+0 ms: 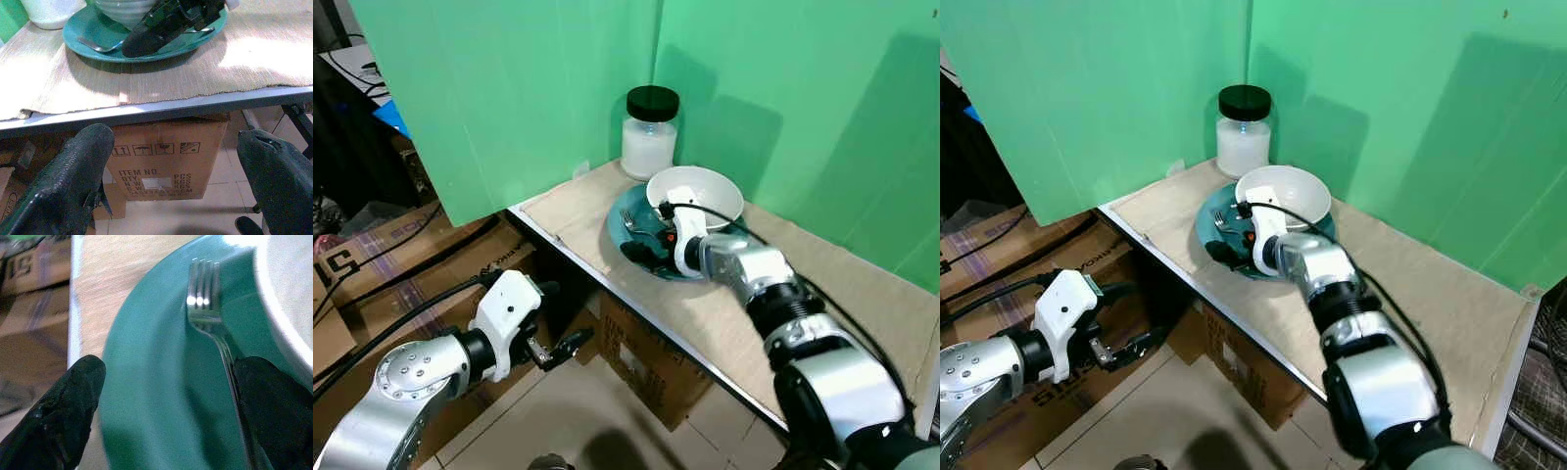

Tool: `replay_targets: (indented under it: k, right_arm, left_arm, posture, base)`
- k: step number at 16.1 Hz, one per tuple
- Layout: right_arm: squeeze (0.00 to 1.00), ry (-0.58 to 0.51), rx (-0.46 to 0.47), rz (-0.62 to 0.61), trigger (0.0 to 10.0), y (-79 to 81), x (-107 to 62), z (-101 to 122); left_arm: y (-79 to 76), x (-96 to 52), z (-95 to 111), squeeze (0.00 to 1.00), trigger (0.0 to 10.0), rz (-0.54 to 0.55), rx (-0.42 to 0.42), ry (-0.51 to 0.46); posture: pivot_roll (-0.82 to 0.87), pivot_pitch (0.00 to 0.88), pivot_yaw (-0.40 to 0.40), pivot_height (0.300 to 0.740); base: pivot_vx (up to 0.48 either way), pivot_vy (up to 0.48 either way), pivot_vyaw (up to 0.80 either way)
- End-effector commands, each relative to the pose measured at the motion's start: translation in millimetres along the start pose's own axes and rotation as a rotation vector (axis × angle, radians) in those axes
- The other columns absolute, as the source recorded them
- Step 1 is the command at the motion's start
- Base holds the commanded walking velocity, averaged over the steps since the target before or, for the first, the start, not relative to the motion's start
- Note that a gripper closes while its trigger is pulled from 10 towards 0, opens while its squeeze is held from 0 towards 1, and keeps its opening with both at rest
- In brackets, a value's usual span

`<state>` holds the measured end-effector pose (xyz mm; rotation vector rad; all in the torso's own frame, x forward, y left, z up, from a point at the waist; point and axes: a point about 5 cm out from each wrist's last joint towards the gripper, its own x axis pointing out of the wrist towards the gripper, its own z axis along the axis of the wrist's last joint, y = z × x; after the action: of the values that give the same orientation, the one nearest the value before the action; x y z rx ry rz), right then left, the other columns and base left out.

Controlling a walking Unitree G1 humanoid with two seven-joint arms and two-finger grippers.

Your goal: Setting the table

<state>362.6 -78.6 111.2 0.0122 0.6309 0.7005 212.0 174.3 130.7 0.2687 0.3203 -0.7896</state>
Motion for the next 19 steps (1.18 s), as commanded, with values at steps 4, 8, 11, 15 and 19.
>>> replay_targets:
  k: [4,8,11,15,19]
  right_arm:
    - [0.0,0.109,0.011,0.078,10.0,7.8,0.3,0.4]
    - [0.0,0.147,0.064,0.066,8.4,11.1,3.6,-5.8]
    - [0.0,0.16,0.118,-0.016,8.4,5.8,4.3,-10.0]
    - [0.0,0.17,0.141,-0.091,10.0,0.3,4.4,-16.2]
    - [0.86,0.076,0.15,-0.092,10.0,-1.2,4.3,-5.0]
  left_arm:
    - [1.5,0.4,1.1,0.0,10.0,-0.008,0.018,0.004]
    - [2.1,0.5,1.1,0.0,10.0,-0.002,0.021,0.003]
    - [1.9,0.8,0.9,0.0,10.0,-0.001,0.023,0.004]
    - [1.8,1.3,0.8,0.0,10.0,0.002,0.026,0.005]
    - [1.6,1.4,0.9,0.0,10.0,0.005,0.028,0.005]
  posture:
    - [0.11,0.0,-0.021,0.74]
    - [0.11,0.0,-0.023,0.74]
    - [0.11,0.0,-0.022,0.74]
    - [0.11,0.0,-0.023,0.74]
    - [0.11,0.0,-0.024,0.74]
  base:
    - [0.0,0.0,0.0]
    - [0.0,0.0,0.0]
    - [0.0,0.0,0.0]
    - [0.0,0.0,0.0]
    - [0.0,0.0,0.0]
